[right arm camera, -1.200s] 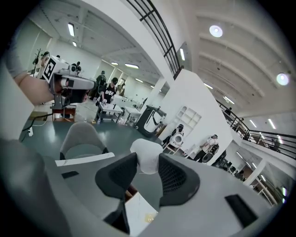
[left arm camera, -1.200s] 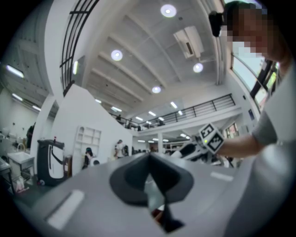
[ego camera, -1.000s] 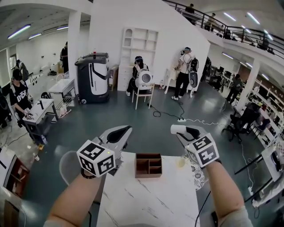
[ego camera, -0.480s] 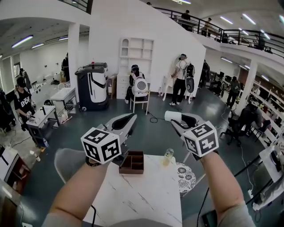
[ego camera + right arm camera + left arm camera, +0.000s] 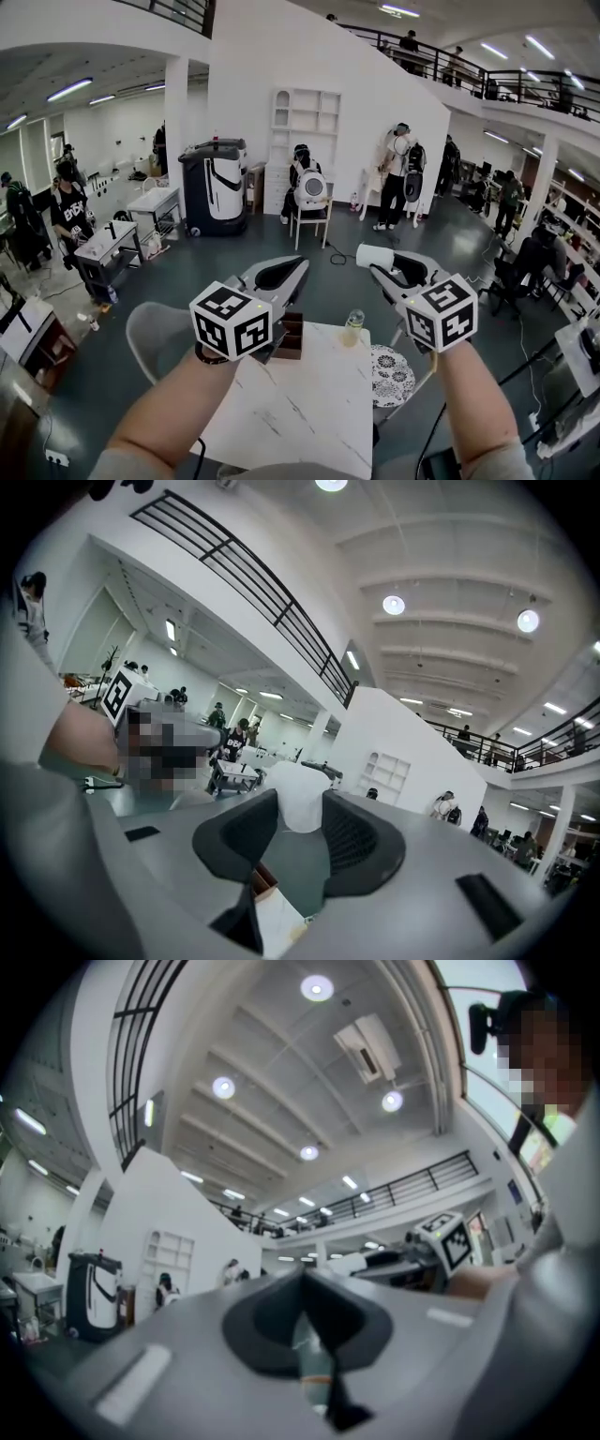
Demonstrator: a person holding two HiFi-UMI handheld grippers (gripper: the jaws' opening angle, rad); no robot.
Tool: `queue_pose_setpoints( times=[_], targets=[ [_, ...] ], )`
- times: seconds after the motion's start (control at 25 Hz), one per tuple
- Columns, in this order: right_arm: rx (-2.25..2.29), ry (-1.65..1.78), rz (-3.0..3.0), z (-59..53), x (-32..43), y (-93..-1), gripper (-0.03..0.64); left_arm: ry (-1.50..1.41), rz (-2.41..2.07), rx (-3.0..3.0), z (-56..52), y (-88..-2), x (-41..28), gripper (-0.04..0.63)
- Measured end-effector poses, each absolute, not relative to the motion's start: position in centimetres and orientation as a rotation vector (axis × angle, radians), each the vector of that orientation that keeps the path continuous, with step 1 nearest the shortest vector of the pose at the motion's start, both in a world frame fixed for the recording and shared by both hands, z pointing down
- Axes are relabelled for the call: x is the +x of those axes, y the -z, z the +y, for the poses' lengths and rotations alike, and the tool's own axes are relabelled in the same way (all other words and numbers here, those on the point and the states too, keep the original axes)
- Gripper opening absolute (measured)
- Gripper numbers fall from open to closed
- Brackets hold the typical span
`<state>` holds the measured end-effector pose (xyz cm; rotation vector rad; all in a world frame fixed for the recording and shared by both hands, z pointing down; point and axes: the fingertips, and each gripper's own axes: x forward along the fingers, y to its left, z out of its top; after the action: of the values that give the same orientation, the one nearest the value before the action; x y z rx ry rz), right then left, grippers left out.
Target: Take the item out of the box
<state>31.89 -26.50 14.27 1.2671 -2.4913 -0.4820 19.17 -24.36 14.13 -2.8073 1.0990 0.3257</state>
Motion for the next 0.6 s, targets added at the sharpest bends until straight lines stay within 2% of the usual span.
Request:
queue_pose_setpoints(
  times=[0.36,0.6],
  targets=[
    [1.186,0.417,-2.580,-22.2,30.9,-17.2,0.149,-0.239,1.156,-2.791,-20.7,-18.3,16.8,0.002],
    [1.173,0.313,-2.647,-20.8,28.2,-20.5,0.149,-0.244,1.164,-2.837,-20.1,-21.8,12.4,0.002]
  ],
)
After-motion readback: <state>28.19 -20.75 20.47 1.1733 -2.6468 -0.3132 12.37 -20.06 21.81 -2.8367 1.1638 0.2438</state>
